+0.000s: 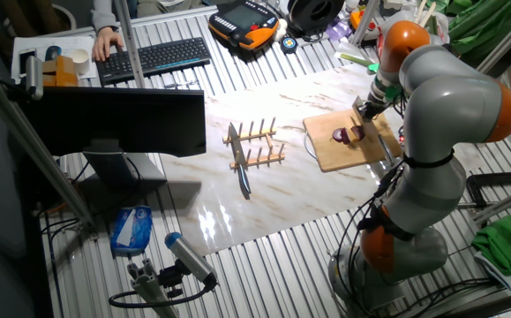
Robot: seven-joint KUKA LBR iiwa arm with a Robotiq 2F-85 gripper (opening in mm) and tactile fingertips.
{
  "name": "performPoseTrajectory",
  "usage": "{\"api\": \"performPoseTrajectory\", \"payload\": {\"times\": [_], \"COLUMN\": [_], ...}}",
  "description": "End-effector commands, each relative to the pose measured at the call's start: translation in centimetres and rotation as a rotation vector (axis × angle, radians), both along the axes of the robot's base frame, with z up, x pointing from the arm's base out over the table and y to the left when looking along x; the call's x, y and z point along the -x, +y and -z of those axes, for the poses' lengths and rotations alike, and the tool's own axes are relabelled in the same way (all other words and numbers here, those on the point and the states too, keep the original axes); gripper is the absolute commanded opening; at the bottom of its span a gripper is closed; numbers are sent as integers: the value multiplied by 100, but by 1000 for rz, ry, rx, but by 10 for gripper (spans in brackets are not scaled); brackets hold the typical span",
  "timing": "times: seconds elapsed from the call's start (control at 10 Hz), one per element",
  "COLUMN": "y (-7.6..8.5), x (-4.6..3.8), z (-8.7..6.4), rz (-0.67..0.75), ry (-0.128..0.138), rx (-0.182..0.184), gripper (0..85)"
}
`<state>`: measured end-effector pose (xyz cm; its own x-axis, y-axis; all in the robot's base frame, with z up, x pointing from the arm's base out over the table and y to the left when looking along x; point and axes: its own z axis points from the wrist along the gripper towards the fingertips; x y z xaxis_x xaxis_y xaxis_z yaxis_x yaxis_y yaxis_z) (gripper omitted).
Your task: Chop the onions
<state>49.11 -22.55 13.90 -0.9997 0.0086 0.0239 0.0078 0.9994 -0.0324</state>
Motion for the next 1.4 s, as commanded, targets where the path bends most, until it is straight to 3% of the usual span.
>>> {"api": "performPoseTrajectory", "payload": {"times": [0.0, 1.3], "y": [0, -8], "x": [-8, -50], "z": [16, 168], "rz": [-7, -18], "ry": [0, -13], "rx": [-3, -16], "gripper": [7, 7]}}
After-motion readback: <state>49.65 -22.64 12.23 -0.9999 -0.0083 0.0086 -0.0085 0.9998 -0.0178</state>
